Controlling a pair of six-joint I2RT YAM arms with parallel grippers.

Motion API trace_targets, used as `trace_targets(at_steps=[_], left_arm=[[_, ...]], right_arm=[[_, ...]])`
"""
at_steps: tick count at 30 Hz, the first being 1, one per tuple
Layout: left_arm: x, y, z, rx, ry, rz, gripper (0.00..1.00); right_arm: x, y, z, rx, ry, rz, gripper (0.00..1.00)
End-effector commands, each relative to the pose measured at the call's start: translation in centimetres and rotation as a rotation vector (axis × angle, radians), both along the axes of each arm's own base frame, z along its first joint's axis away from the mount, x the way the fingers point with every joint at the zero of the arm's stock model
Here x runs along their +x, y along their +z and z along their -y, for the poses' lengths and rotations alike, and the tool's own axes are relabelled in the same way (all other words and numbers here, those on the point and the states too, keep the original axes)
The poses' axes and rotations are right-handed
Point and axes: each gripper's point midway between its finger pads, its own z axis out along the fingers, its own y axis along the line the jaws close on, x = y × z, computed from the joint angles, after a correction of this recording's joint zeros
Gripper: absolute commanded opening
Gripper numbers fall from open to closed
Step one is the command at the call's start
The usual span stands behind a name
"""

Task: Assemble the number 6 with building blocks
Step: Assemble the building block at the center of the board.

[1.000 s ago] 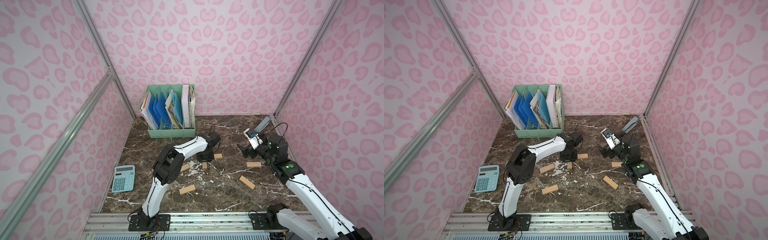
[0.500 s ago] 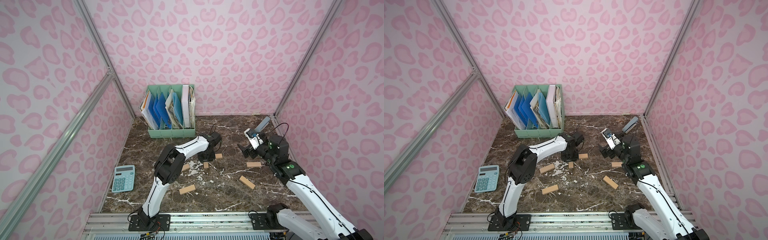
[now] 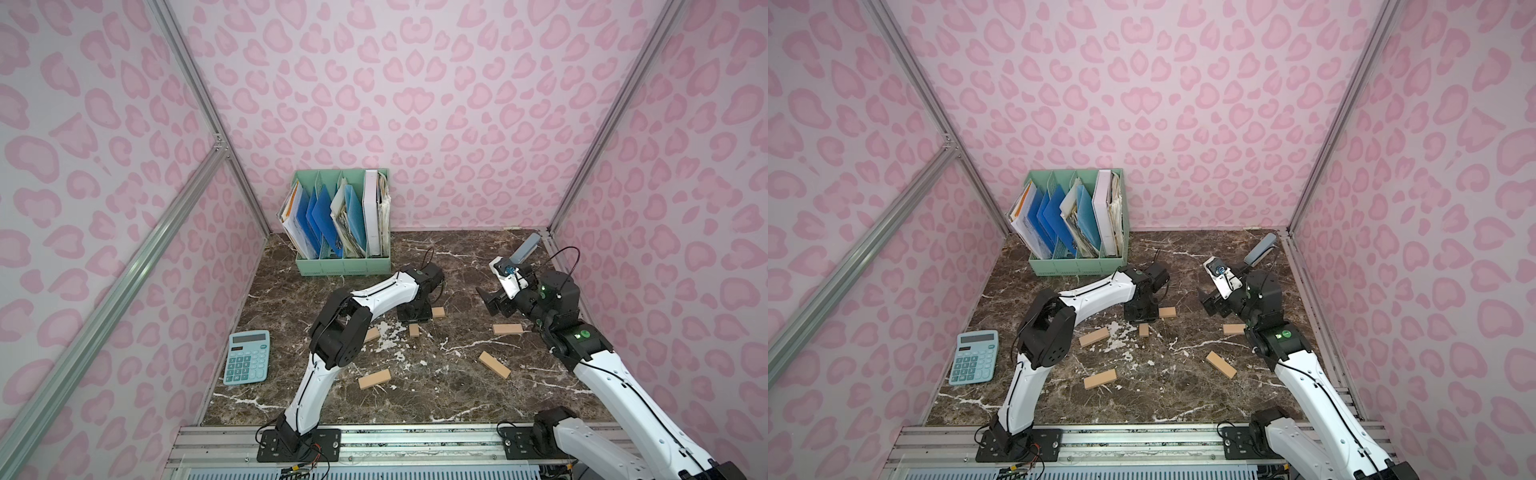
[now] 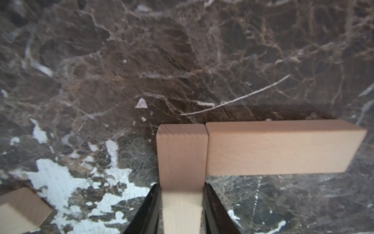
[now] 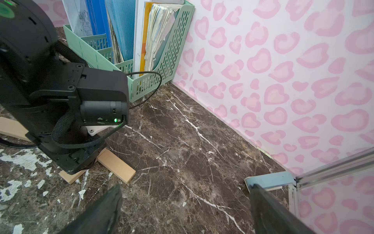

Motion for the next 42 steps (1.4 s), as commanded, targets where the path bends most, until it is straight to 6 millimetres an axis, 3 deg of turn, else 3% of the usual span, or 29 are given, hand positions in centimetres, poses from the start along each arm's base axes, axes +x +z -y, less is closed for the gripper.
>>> trace_targets(at_steps=[1, 14, 15, 16, 18, 19, 22, 27, 30, 35, 39, 42], left_arm=[[-0.3, -0.2, 0.1, 0.000, -0.012, -0.012, 0.37], [-0.2, 0.3, -0.4, 0.020, -0.017, 0.001, 0.45], [-0.2, 0.5, -0.5, 0.023, -0.019, 0.005, 0.48], [-0.2, 0.6, -0.6, 0.027, -0.023, 0.007, 0.58], [-0.3, 1.2, -0.9, 0.037, -0.029, 0.016, 0.61], [-0.3, 1.6, -1.2, 0.045, -0.032, 0.020, 0.69], [-0.4, 3.8, -1.8, 0.054, -0.049, 0.047, 0.73], [-0.7, 8.8, -3.6, 0.054, -0.069, 0.112, 0.74], [-0.9, 10.9, -5.9, 0.068, -0.029, 0.135, 0.74], [-1.6, 12.0, -9.6, 0.116, -0.016, 0.154, 0.75], [-2.6, 12.0, -10.9, 0.094, -0.001, 0.162, 0.75], [-3.2, 11.8, -11.3, 0.084, -0.016, 0.164, 0.75]], right_arm=[[0.0, 0.1, 0.1, 0.000, -0.003, 0.004, 0.99], [-0.3, 0.1, 0.2, -0.002, -0.003, 0.004, 0.99], [-0.3, 0.2, 0.2, -0.001, -0.003, 0.005, 0.99], [-0.3, 0.2, 0.2, -0.002, -0.003, 0.007, 0.99], [-0.2, 0.2, 0.3, -0.001, -0.010, 0.010, 0.99], [-0.2, 0.1, 0.3, -0.003, -0.012, 0.007, 0.99], [0.6, -0.5, 1.2, -0.005, -0.083, -0.030, 0.99], [1.1, -3.1, 1.7, -0.038, -0.126, -0.165, 0.99], [0.4, -5.1, 1.1, -0.051, -0.088, -0.276, 0.99], [-3.0, -9.6, 0.2, -0.179, 0.091, -0.371, 0.99], [-6.0, -13.4, 1.2, -0.321, 0.175, -0.445, 0.99], [-7.9, -15.2, 1.3, -0.326, 0.234, -0.529, 0.99]])
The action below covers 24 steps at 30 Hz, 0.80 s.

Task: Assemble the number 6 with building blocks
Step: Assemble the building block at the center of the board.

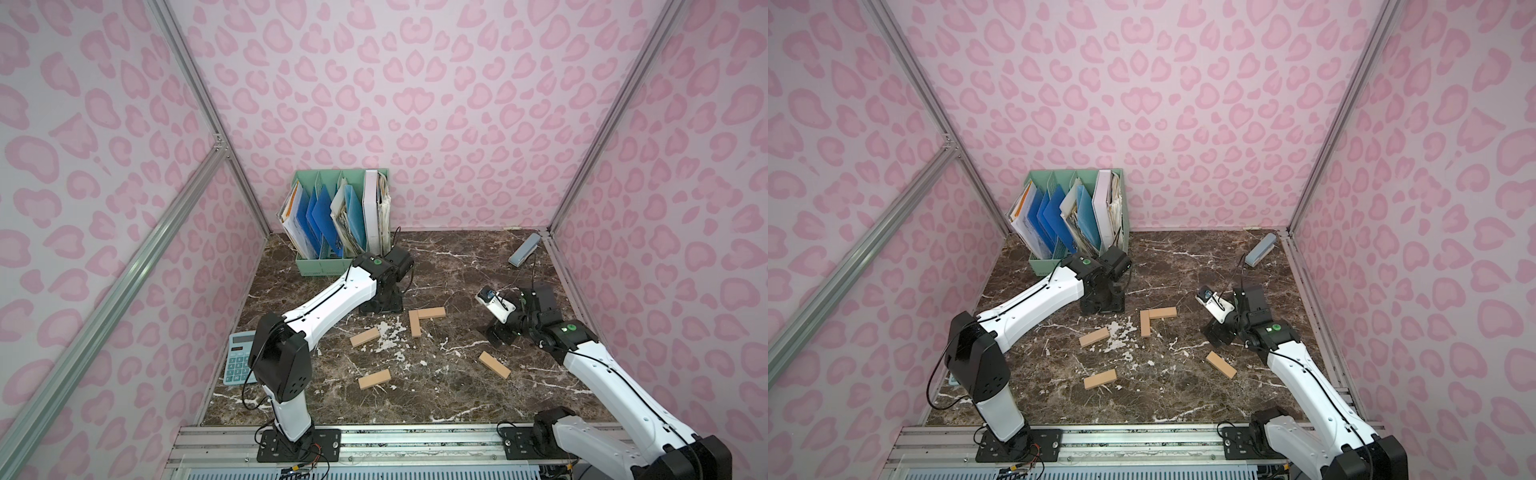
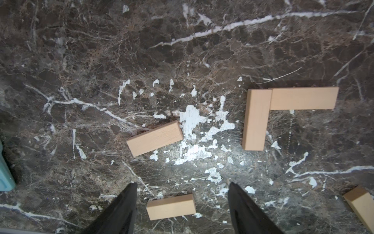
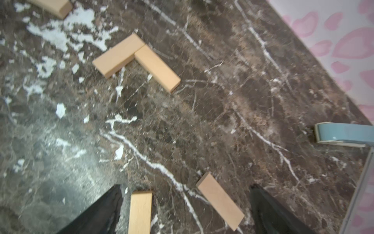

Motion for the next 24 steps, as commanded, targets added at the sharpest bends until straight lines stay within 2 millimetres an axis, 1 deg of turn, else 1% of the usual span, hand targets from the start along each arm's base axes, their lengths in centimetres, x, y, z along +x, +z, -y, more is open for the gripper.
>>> trace_targets(at_steps=[1, 2, 3, 5, 7, 10, 13, 15, 18, 21, 24], left_arm=[[-0.4, 0.0, -0.3, 0.000, -0.034, 0.009, 0.75], [-0.5, 0.0, -0.5, 0.000, -0.043, 0.010, 0.75], [-0.7, -0.1, -0.5, 0.000, -0.052, 0.012, 0.75], [-0.9, 0.0, -0.8, -0.006, -0.064, 0.017, 0.75], [-1.2, -0.3, -1.0, -0.011, -0.074, 0.019, 0.75], [-1.5, -1.0, -1.1, -0.030, -0.087, 0.010, 0.75], [-1.5, -1.0, -1.1, -0.038, -0.101, 0.015, 0.75], [-1.5, -0.7, -1.2, -0.045, -0.109, 0.031, 0.75], [-1.5, -1.0, -1.5, -0.061, -0.111, 0.036, 0.75], [-1.5, -1.3, -1.4, -0.078, -0.110, 0.036, 0.75], [-1.5, -1.3, -1.3, -0.086, -0.114, 0.038, 0.75]], right_arm=[[-3.2, -2.3, -0.3, -0.014, 0.113, -0.131, 0.99], [-4.0, -2.8, -0.5, -0.006, 0.145, -0.170, 0.97], [-4.3, -3.0, -0.5, -0.012, 0.155, -0.186, 0.95], [-3.9, -3.0, 0.0, -0.026, 0.128, -0.219, 0.95], [-3.9, -3.1, -0.2, -0.011, 0.140, -0.250, 0.94], [-4.3, -4.9, -0.3, -0.044, 0.169, -0.324, 0.91], [-5.1, -6.8, 0.8, -0.135, 0.169, -0.382, 0.89], [-5.9, -7.2, 1.1, -0.149, 0.175, -0.427, 0.84], [-6.6, -7.6, 1.0, -0.142, 0.166, -0.487, 0.71], [-6.9, -9.2, 1.9, -0.184, 0.133, -0.513, 0.71], [-6.9, -9.7, 1.8, -0.175, 0.127, -0.529, 0.69]])
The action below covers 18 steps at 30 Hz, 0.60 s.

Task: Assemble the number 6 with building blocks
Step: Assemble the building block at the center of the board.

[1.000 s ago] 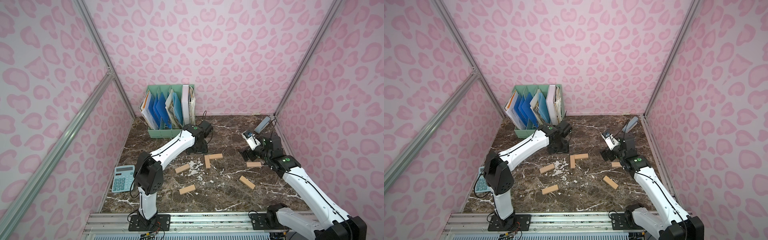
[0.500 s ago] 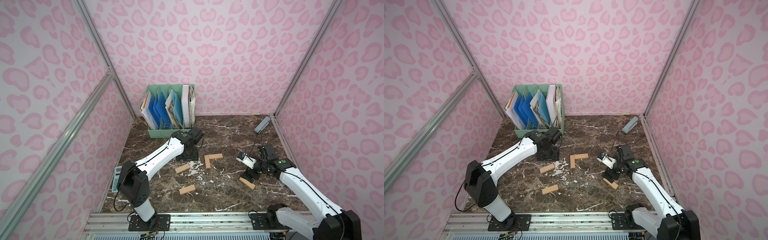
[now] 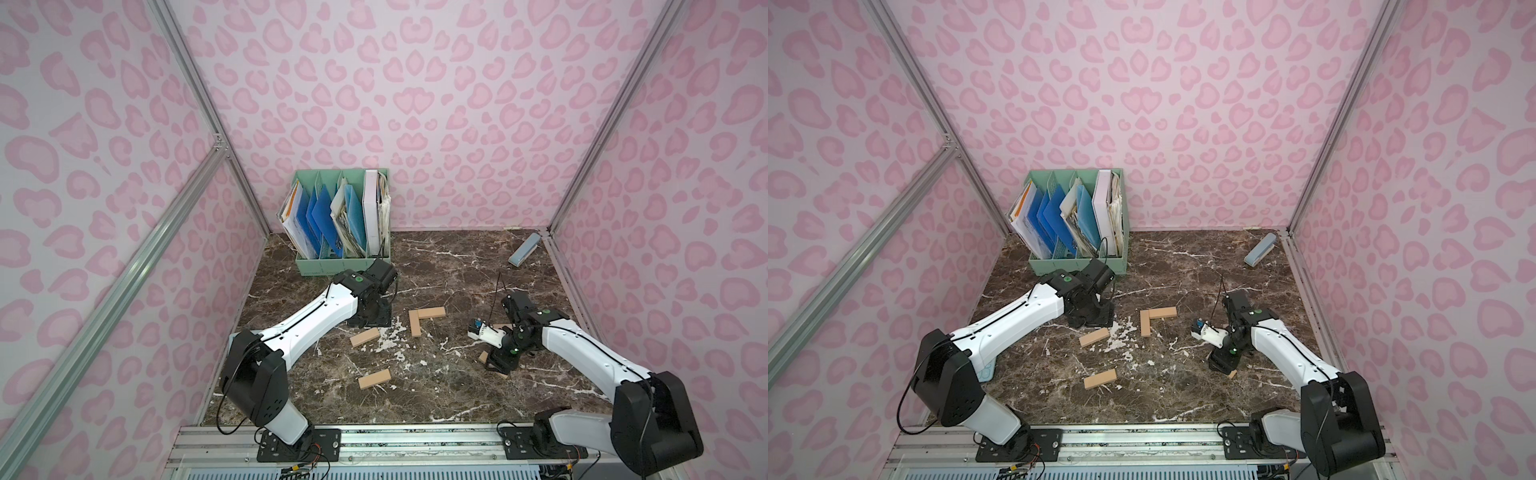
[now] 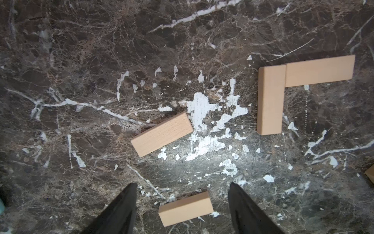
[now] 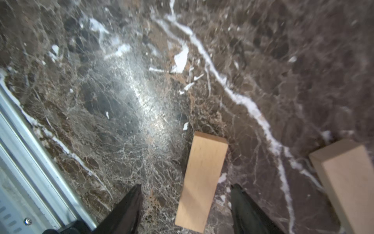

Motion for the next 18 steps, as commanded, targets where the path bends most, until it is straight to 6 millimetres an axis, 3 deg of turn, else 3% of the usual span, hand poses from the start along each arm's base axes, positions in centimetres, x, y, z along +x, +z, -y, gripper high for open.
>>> trace_targets(at_steps=[1, 5, 18], left_arm=[[0.3, 0.4, 0.5, -0.027, -0.022, 0.018, 0.75], [0.3, 0.3, 0.8, -0.039, -0.025, 0.020, 0.75], [0.3, 0.1, 0.7, -0.045, -0.010, 0.017, 0.75]], right_arm=[[0.0, -0.4, 0.2, -0.018, -0.025, -0.020, 0.69], [0.8, -1.4, 2.0, -0.124, -0.061, 0.014, 0.68], [0.8, -2.0, 1.8, -0.120, -0.046, 0.013, 0.65]])
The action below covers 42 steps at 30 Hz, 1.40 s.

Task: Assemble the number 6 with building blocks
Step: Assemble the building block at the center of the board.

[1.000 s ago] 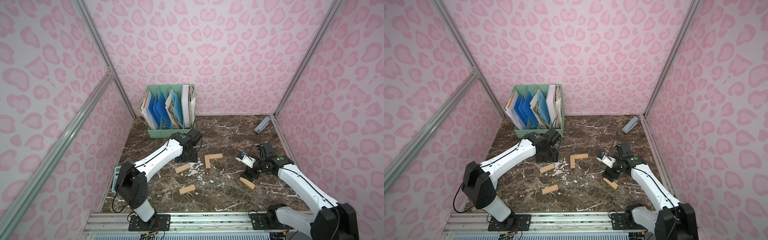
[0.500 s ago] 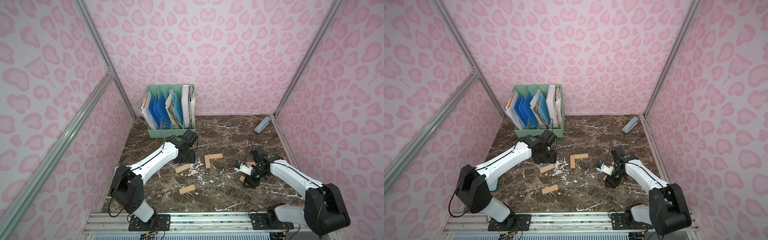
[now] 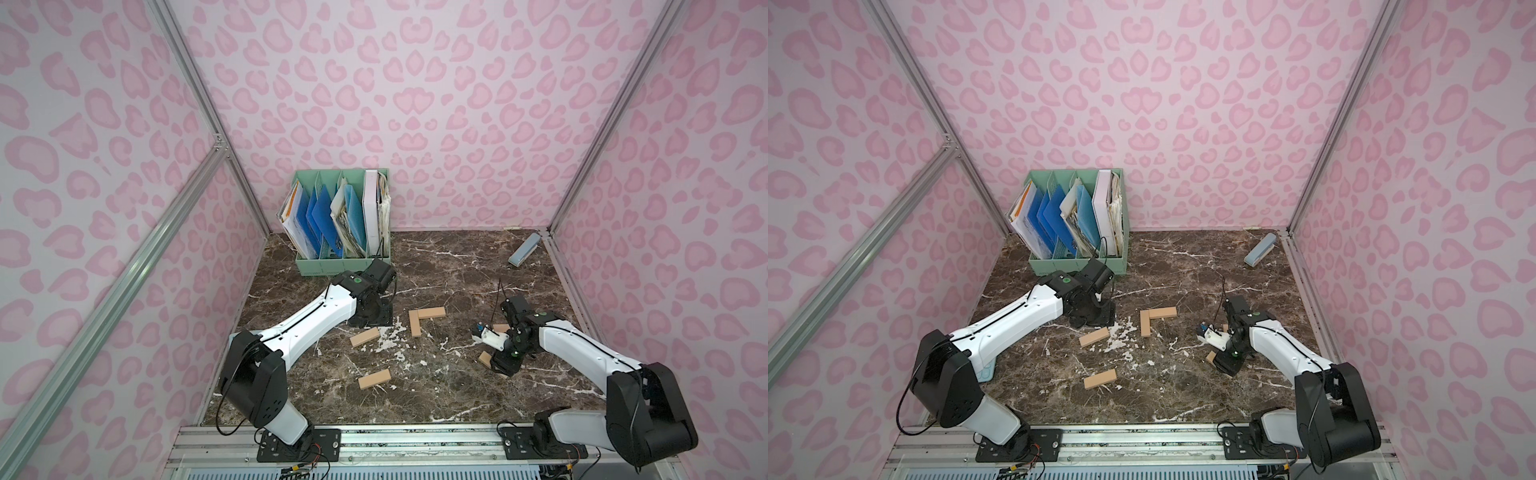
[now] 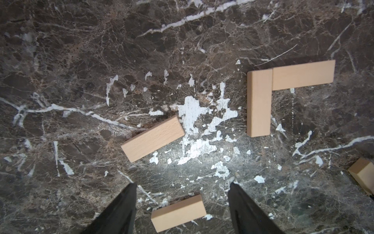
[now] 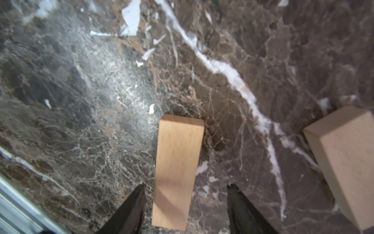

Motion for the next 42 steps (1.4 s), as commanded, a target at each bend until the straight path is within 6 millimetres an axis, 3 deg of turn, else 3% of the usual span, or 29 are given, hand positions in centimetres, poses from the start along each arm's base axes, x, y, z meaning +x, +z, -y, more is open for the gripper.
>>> trace_targets(at_steps=[1, 3, 5, 6, 9, 13, 18, 24, 27, 34, 42], left_arm=[[0.0, 0.1, 0.1, -0.006, -0.002, 0.002, 0.75], [0.1, 0.2, 0.1, -0.006, 0.001, 0.005, 0.75], [0.1, 0.3, 0.0, -0.004, 0.003, 0.008, 0.74], [0.1, 0.3, -0.1, -0.003, 0.004, 0.010, 0.75], [0.0, 0.3, -0.2, 0.001, 0.003, 0.012, 0.74], [0.1, 0.3, -0.3, 0.002, 0.007, 0.015, 0.74], [0.3, 0.3, -0.4, 0.001, 0.011, 0.012, 0.74], [0.4, 0.3, -0.5, 0.008, 0.011, 0.012, 0.74], [0.3, 0.4, -0.6, 0.006, 0.014, 0.012, 0.74], [0.2, 0.3, -0.8, 0.015, 0.016, 0.012, 0.74], [0.1, 0.4, -1.3, 0.029, 0.021, 0.018, 0.74]], right_arm=[[-0.1, -0.4, -0.4, -0.001, 0.011, -0.015, 0.65], [0.1, -0.6, -0.7, 0.006, 0.012, -0.021, 0.56], [0.3, -0.7, -0.8, 0.007, 0.005, -0.033, 0.32], [0.4, -0.8, -0.9, 0.004, 0.002, -0.038, 0.29], [0.8, -0.8, -1.1, 0.002, -0.008, -0.061, 0.27], [1.3, -0.7, -1.6, 0.020, -0.024, -0.081, 0.18], [1.6, -0.4, -4.1, 0.076, -0.014, -0.173, 0.11], [0.6, -1.2, -8.4, 0.119, 0.112, -0.205, 0.10], [0.9, -1.1, -9.4, 0.113, 0.168, -0.176, 0.09], [2.6, -0.4, -10.2, 0.061, 0.299, -0.080, 0.08], [3.6, -1.9, -11.0, -0.016, 0.400, -0.050, 0.11]])
